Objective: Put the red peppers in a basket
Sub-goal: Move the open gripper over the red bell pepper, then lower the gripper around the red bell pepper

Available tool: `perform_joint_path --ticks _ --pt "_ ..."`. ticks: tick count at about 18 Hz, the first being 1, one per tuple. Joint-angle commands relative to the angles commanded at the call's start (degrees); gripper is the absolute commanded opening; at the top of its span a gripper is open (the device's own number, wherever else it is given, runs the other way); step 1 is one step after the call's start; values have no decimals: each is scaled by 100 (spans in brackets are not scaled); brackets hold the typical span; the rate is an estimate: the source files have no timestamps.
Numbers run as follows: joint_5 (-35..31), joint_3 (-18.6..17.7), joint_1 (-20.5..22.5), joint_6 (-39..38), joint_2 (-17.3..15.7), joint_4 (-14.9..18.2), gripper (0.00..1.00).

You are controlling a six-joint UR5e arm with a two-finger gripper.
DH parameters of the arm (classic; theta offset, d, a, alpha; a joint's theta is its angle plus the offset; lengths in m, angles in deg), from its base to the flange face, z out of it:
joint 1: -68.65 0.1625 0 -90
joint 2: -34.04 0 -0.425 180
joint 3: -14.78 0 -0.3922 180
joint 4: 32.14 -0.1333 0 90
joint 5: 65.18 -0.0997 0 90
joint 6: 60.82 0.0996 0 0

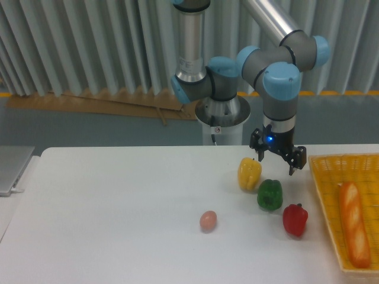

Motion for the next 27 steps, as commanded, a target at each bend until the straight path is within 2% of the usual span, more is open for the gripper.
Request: perform_joint_path --ticks 2,5,8,13,16,18,20,27 --pt "27 18 -18 -115 149 -70 100" --pt "123 263 -35 -747 404 -246 100" --pt "115 395 -62 -818 528 -351 100" --pt "62 606 -70 -766 782 -685 100" --pt "53 712 -27 -740 931 -755 100" --pt "-113 782 0 -713 1063 -782 100" --pt "-315 826 52 -538 1178 -948 100" --pt "-395 950 193 -388 1459 -1046 100"
